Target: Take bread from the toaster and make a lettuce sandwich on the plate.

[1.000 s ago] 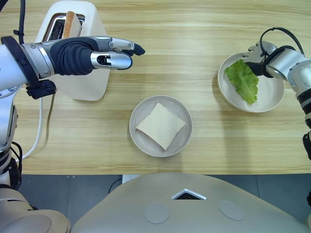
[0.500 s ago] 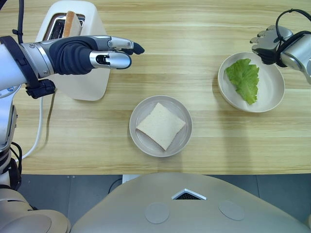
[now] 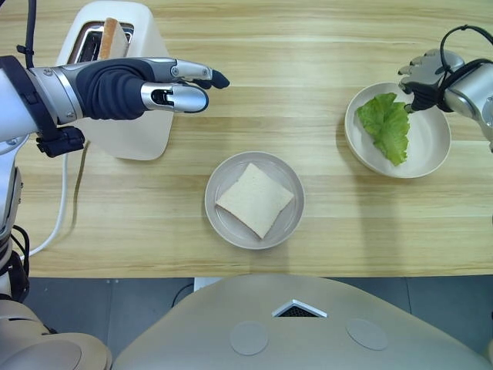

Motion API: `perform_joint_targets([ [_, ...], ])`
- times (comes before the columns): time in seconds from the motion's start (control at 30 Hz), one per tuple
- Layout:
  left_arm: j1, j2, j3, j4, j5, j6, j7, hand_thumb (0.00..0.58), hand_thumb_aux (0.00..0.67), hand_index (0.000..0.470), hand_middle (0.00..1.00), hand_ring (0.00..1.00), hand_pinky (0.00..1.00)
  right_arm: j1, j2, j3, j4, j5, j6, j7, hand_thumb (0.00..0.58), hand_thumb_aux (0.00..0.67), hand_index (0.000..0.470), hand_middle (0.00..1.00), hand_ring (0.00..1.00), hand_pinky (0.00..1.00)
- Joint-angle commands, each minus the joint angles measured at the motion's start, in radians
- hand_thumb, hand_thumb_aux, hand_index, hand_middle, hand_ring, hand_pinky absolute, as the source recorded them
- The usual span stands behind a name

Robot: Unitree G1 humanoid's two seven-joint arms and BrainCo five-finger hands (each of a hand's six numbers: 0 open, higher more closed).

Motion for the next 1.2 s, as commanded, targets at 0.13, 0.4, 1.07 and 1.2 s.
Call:
perform_joint_targets([
  [0.13,0.017,0.032,0.026,-0.006,-0.007,-0.001,-0.005,0.0,0.0,0.0,0.0,0.0,0.0,-0.059,0.051,0.065,0.13,-0.029,-0.001,-0.075,0.503,0.426,0.299,0.0,0.0,0.0],
  [0.4,0.027,0.042,0.045,-0.007,-0.016,-0.003,-0.006,0.0,0.0,0.0,0.0,0.0,0.0,-0.059,0.039,0.087,0.148,0.017,-0.035,-0.048,0.485,0.399,0.28,0.0,0.0,0.0],
  [1.07,0.032,0.042,0.046,0.006,-0.014,-0.007,0.002,0.0,0.0,0.0,0.0,0.0,0.0,0.026,-0.073,0.053,-0.018,0.085,-0.087,0.097,0.452,0.355,0.249,0.0,0.0,0.0],
  [1.2,0.033,0.042,0.048,0.01,-0.013,-0.012,0.002,0.0,0.0,0.0,0.0,0.0,0.0,0.039,-0.074,0.043,-0.023,0.085,-0.081,0.093,0.447,0.349,0.245,0.0,0.0,0.0],
])
